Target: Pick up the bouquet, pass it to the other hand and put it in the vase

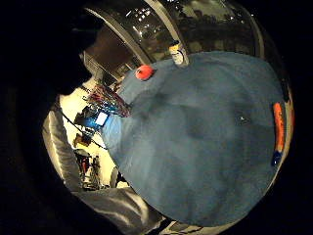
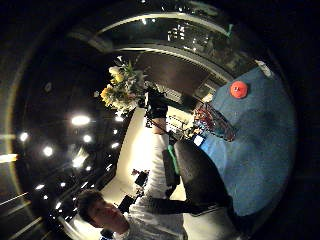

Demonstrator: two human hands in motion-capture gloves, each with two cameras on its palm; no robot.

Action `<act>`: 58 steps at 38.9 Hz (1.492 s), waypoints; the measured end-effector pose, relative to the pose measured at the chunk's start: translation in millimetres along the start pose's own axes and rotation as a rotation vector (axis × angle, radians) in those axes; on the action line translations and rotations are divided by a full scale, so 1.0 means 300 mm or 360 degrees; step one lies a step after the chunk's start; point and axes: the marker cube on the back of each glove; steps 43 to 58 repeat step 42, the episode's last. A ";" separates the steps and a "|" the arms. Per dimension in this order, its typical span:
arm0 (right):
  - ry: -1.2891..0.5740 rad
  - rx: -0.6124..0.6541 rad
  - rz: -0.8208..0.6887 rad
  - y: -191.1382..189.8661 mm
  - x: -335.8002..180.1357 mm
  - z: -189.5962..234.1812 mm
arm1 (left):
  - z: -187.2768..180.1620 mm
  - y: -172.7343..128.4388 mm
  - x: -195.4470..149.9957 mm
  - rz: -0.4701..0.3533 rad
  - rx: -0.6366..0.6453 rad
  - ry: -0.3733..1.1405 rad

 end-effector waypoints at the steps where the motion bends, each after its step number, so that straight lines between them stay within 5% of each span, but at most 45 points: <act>1: 0.0003 0.0017 0.0003 0.005 -0.001 -0.002 | 0.006 -0.002 -0.010 0.0000 0.0002 -0.0009; 12: 0.0026 0.0040 0.0027 0.037 0.051 -0.001 | 0.060 -0.002 -0.120 -0.0038 -0.0041 -0.0039; 21: 0.0109 -0.0010 0.0145 0.080 0.140 -0.011 | -0.008 0.194 -0.450 -0.0217 -0.0869 -0.0365; 28: 0.0037 -0.0004 0.0046 0.154 0.060 -0.042 | -0.148 0.341 -0.674 -0.0223 -0.0994 -0.0522; 39: 0.0031 0.0040 0.0431 0.234 0.218 -0.070 | -0.193 0.377 -0.657 -0.0052 -0.0906 -0.0563; 58: 0.0007 0.0043 0.0409 0.233 0.242 -0.061 | -0.203 0.392 -0.662 -0.0061 -0.0889 -0.0538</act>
